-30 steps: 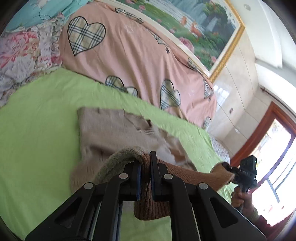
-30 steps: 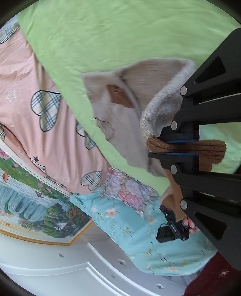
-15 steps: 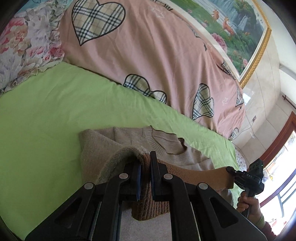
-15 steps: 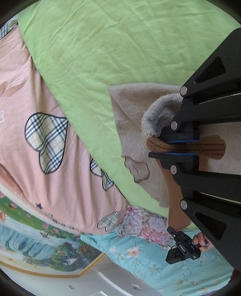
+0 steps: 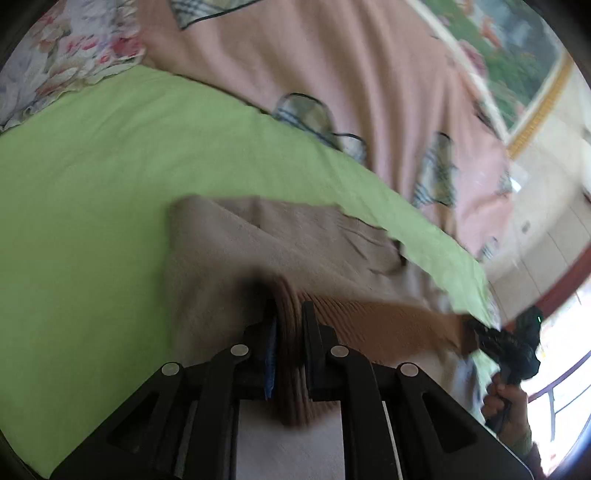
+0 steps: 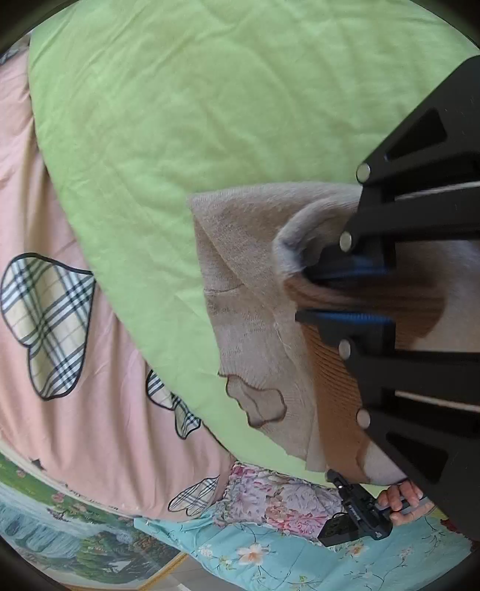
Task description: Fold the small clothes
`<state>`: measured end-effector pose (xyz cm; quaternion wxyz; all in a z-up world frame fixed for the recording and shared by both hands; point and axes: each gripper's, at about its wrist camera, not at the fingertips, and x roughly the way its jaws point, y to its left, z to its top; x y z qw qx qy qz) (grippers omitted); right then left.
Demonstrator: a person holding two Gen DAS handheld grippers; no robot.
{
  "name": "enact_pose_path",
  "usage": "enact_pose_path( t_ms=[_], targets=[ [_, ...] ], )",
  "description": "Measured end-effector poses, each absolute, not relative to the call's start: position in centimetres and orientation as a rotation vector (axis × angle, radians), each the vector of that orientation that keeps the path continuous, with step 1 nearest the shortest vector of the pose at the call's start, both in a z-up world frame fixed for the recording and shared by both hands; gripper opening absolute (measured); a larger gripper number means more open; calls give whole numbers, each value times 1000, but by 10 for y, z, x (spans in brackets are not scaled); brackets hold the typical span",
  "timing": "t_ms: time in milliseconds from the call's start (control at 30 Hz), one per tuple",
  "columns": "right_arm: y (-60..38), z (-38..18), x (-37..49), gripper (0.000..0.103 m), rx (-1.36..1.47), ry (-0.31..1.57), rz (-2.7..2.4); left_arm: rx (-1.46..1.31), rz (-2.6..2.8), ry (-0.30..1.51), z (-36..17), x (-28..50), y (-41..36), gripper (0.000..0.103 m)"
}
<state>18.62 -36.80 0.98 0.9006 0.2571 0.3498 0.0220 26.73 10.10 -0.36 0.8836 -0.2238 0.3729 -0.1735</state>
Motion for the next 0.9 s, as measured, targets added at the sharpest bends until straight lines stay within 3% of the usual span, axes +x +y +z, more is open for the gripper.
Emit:
enact_pose_path(
  t_ms=[33, 100, 233, 400, 633, 700, 900],
  targets=[
    [-363, 17, 175, 41, 501, 700, 37, -448, -394, 777, -1, 255, 93, 14],
    [-348, 26, 154, 44, 454, 669, 53, -428, -485, 788, -1, 229, 71, 19],
    [-292, 13, 138, 44, 340, 753, 289, -333, -634, 871, -14, 209, 13, 22],
    [-248, -15, 160, 44, 148, 898, 377, -181, -593, 949, -24, 243, -28, 22],
    [-297, -10, 216, 44, 114, 875, 172, -267, -520, 933, -12, 309, 8, 13],
    [-320, -7, 231, 44, 149, 850, 74, -246, -388, 903, -7, 325, 24, 25],
    [-372, -2, 230, 44, 326, 767, -60, -461, -237, 870, -13, 341, 94, 26]
  ],
)
